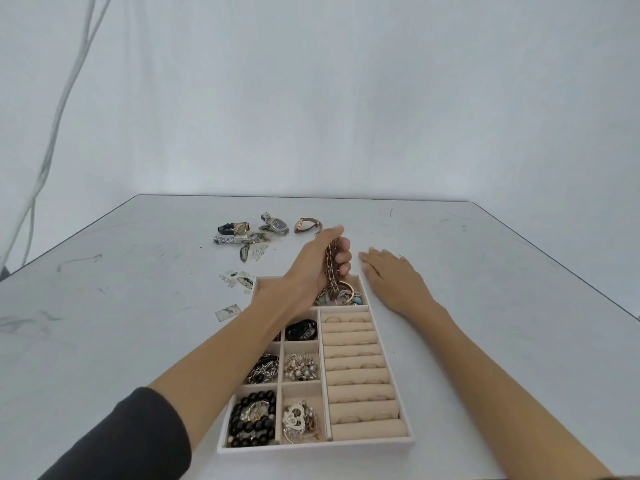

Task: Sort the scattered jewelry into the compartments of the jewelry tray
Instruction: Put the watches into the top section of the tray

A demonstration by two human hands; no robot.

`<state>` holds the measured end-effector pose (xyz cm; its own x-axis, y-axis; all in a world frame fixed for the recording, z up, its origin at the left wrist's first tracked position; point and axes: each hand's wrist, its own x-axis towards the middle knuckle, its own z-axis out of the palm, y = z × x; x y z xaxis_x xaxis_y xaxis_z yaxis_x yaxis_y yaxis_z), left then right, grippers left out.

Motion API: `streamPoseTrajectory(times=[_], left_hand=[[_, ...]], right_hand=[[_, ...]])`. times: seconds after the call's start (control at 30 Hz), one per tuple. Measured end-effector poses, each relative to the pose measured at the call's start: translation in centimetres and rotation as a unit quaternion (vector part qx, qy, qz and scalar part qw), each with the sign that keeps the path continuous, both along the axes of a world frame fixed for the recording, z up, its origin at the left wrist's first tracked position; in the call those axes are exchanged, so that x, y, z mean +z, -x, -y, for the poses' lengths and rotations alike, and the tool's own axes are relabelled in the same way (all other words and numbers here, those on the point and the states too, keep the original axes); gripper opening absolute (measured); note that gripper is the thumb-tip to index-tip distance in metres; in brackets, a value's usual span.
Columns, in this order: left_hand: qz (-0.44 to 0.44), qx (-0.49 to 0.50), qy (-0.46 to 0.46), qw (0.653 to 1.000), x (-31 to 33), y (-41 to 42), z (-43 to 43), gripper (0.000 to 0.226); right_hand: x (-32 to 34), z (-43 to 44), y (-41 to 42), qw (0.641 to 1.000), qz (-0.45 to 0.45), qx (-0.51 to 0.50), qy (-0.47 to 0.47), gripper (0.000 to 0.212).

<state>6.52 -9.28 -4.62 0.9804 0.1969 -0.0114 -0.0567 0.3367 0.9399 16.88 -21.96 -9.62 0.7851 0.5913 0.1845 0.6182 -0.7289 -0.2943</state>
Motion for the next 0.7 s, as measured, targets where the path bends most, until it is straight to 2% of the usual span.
streamPoseTrajectory(times=[0.23, 0.53, 0.6, 0.7], left_hand=[[0.039, 0.005, -0.044, 0.998, -0.2, 0.3, -0.1, 0.026], [0.032, 0.022, -0.012, 0.999, 0.5, 0.9, -0.3, 0.025], [0.025, 0.047, -0.046, 0.998, 1.0, 1.2, -0.7, 0.023], [-0.014, 0.075, -0.188, 0.979, 1.4, 2.0, -2.1, 0.021]], right_hand=[[-0.3, 0.0, -0.5, 1.000, 0.003, 0.006, -0.010, 0.044], [-0.1, 0.2, -0.3, 1.000, -0.005, 0.008, -0.023, 0.043], [0.0, 0.2, -0.2, 1.000, -0.005, 0.009, -0.025, 0.043], [0.0, 0.3, -0.2, 0.999, -0.007, 0.012, -0.034, 0.042]])
